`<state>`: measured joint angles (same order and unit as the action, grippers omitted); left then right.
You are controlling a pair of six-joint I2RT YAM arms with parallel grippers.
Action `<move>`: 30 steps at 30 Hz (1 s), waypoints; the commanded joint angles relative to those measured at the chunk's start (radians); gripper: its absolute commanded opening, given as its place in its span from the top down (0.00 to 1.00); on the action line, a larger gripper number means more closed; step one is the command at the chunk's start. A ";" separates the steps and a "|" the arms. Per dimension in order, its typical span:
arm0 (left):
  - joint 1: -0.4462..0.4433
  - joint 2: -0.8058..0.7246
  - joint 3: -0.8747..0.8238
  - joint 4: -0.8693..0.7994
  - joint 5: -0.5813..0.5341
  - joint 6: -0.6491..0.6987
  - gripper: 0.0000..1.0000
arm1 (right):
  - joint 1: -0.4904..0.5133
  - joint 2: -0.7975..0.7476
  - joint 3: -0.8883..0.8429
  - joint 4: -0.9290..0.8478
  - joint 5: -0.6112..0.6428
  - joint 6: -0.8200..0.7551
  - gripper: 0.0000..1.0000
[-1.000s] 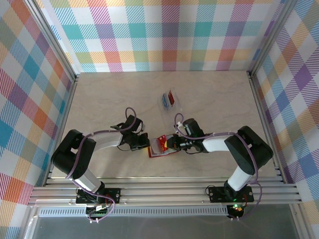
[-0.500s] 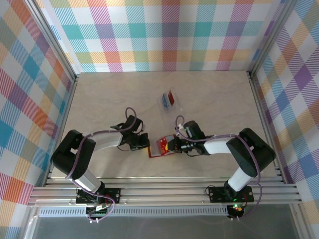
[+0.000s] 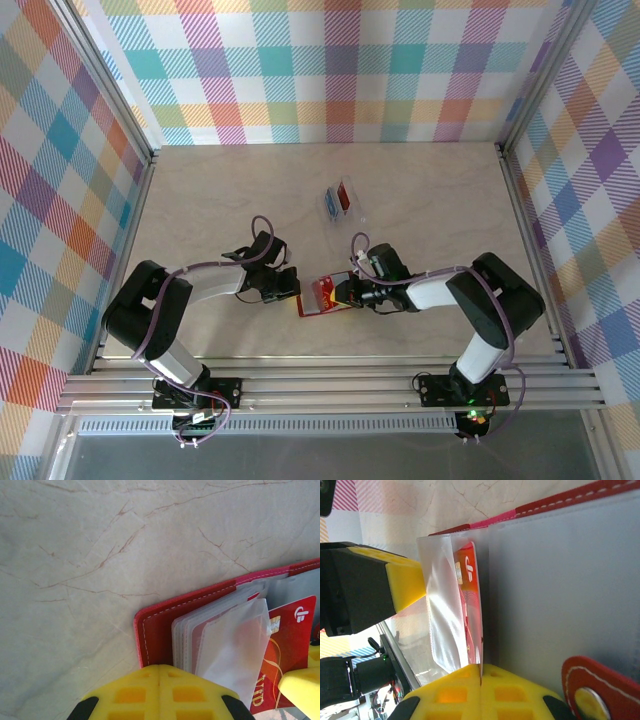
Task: Put the credit cards into the card holder
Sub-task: Insert the credit card into the card slot.
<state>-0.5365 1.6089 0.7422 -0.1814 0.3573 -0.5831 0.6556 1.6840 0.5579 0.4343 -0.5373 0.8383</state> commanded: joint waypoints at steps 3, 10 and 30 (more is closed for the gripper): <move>-0.019 0.093 -0.064 -0.041 -0.085 -0.013 1.00 | 0.016 0.062 0.020 0.003 0.007 0.024 1.00; -0.020 0.108 -0.065 -0.030 -0.084 -0.021 1.00 | 0.039 0.051 0.026 -0.027 0.049 0.024 1.00; -0.023 0.032 -0.127 -0.020 -0.087 -0.048 1.00 | 0.088 -0.014 -0.011 -0.030 0.203 0.101 0.98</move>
<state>-0.5362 1.5852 0.6834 -0.1001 0.3569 -0.6243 0.7265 1.6836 0.5701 0.4572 -0.4225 0.9276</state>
